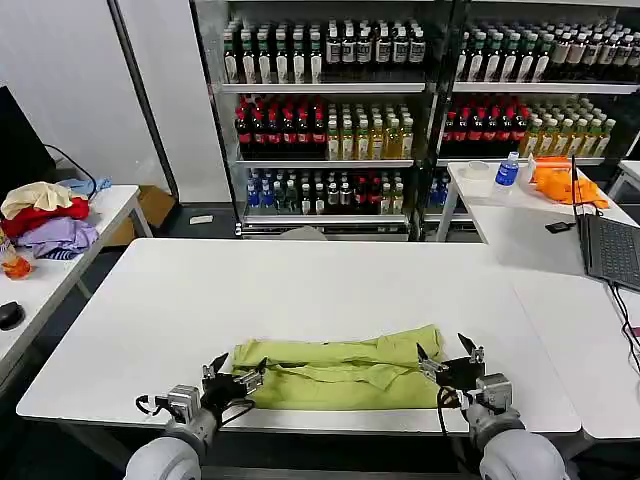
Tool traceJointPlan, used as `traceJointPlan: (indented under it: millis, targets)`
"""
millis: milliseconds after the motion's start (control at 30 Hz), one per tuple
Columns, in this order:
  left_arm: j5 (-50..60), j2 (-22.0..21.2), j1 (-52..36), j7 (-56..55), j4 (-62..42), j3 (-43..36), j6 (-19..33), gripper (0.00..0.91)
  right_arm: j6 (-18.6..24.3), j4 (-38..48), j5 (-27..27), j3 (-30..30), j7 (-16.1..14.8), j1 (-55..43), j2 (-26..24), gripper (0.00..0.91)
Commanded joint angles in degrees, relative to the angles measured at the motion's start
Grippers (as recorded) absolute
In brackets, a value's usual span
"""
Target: Fold and organize the clothes.
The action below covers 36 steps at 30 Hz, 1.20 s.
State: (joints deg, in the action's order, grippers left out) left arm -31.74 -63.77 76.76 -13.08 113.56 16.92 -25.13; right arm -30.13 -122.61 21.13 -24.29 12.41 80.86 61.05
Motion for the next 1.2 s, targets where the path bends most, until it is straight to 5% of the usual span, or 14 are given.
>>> traceJointPlan:
  millis: [33, 133, 267, 300, 367, 533, 933, 1200]
  targets:
    - [-1.77, -5.30, -0.32, -1.48, -2.77, 0.35, 0.42, 0.907, 0.75, -1.81, -1.50, -1.66, -0.03, 4.13, 0.43, 0.907]
    - [-2.21, -5.77, -0.69, -1.38, -3.46, 0.22, 0.55, 0.907, 0.93, -1.93, -1.60, -1.68, 0.00, 4.50, 0.60, 0.907]
    - [-4.18, -6.05, -0.81, -0.97, -4.07, 0.39, 0.67, 0.443, 1.01, -2.03, -1.60, -1.85, 0.01, 4.79, 0.69, 0.907]
    - [-4.82, -6.09, -0.68, -0.87, -4.08, 0.53, 0.79, 0.212, 1.03, -2.03, -1.58, -1.85, 0.02, 4.83, 0.66, 0.907]
    - [-5.16, -6.13, -0.54, -0.69, -4.21, 0.64, 0.99, 0.101, 1.06, -2.04, -1.57, -1.90, 0.01, 4.81, 0.61, 0.907]
    - [-6.19, -6.66, -0.56, -0.27, -5.04, 0.91, 1.10, 0.020, 1.08, -1.90, -1.46, -1.96, 0.06, 4.61, 0.57, 0.907]
    - [-9.76, -7.09, -0.08, 1.60, -4.44, 3.07, 1.59, 0.020, 1.18, -1.00, -0.88, -1.86, 0.21, 3.20, -0.04, 0.907]
    - [-14.45, 0.41, 1.50, 1.09, -1.53, 11.79, 0.77, 0.020, 1.22, -0.18, 0.74, -2.11, 0.24, 1.29, -1.07, 0.907]
